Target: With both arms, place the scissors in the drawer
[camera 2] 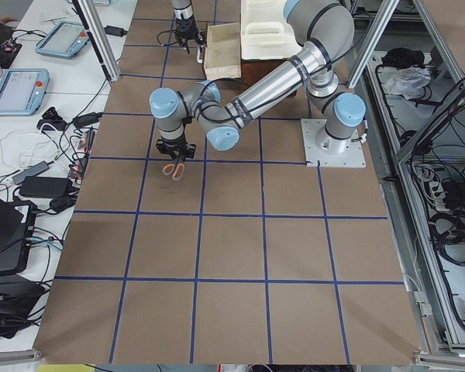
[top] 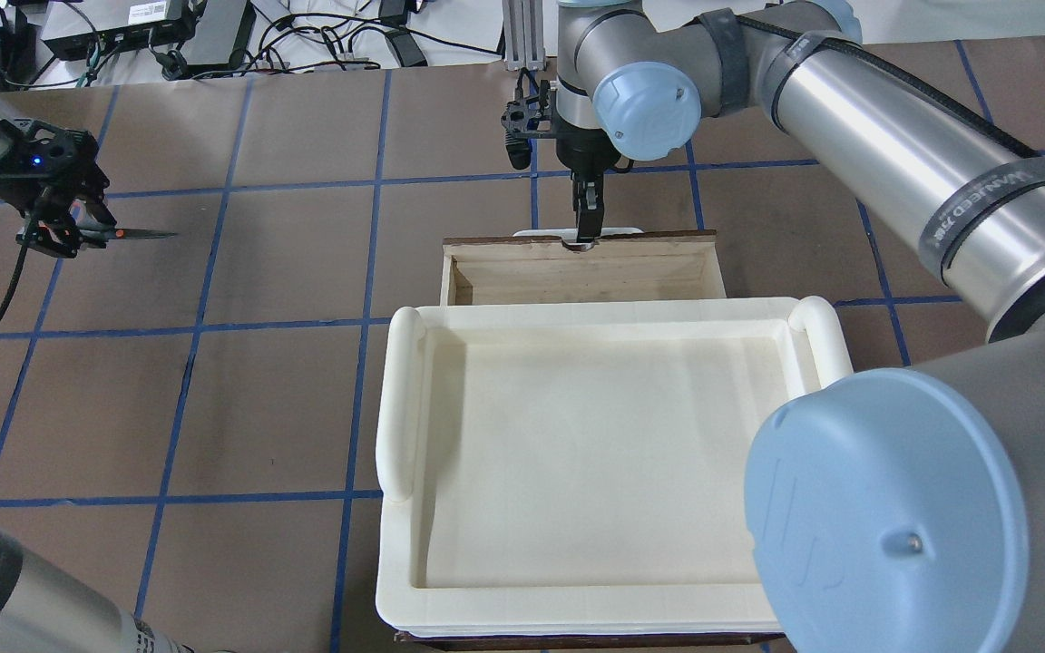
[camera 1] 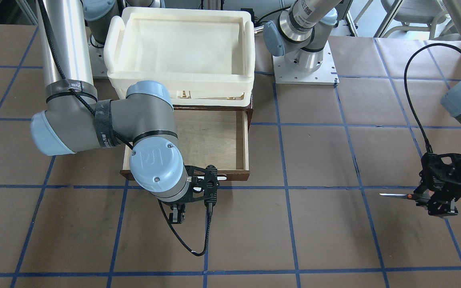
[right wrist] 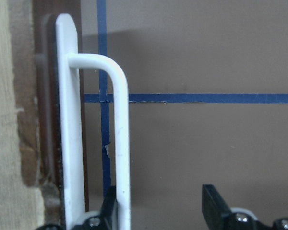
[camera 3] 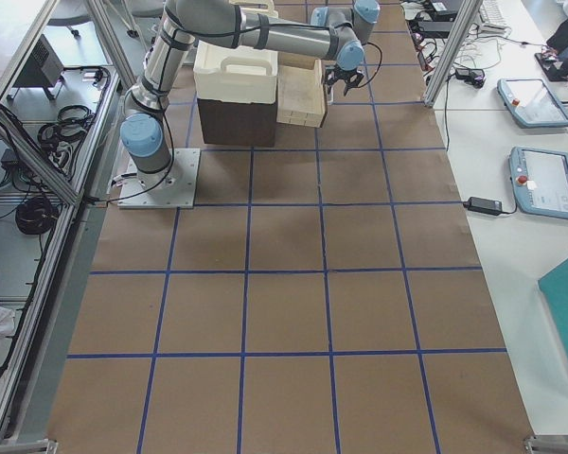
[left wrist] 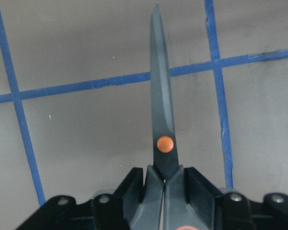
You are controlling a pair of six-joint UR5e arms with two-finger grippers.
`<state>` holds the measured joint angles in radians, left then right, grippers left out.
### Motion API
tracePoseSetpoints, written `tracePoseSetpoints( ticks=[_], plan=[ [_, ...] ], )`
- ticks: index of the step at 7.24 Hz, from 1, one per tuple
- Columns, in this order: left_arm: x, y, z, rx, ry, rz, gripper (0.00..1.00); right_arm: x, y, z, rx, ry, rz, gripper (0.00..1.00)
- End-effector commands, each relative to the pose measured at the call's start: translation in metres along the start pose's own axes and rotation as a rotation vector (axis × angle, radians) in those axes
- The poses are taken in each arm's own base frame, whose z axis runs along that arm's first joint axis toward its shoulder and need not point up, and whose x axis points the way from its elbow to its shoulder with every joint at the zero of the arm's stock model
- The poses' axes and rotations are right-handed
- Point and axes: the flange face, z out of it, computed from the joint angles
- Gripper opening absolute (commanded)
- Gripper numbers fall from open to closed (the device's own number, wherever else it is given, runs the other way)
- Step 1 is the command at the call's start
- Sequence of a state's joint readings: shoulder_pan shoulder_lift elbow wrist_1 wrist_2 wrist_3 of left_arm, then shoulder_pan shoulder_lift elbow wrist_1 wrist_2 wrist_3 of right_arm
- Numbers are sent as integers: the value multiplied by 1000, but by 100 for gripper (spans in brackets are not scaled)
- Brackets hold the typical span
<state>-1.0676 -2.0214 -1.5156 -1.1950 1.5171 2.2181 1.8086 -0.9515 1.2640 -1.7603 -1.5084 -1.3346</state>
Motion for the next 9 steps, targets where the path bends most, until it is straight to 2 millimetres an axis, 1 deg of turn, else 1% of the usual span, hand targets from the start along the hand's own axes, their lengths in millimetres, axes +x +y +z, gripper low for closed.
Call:
tracePoseSetpoints(
  ticks=[1,4,5,6,8,9],
  plan=[
    [0,-2,-3,-3,-3,2,12,4,-1,3,1,0,0,65],
    [4,-7,-13,4,5,-3,12,7,-1,2,2,5,1,65],
    [5,-7,-13,7,9,-5,12,8,0,1,2,6,3,65],
    [5,-7,-14,6,8,-5,12,9,2,1,3,6,6,68],
    [5,-7,-13,8,10,-5,12,10,2,0,5,9,7,68],
    [5,-7,-13,7,9,-5,12,11,4,-1,6,10,10,72]
  ],
)
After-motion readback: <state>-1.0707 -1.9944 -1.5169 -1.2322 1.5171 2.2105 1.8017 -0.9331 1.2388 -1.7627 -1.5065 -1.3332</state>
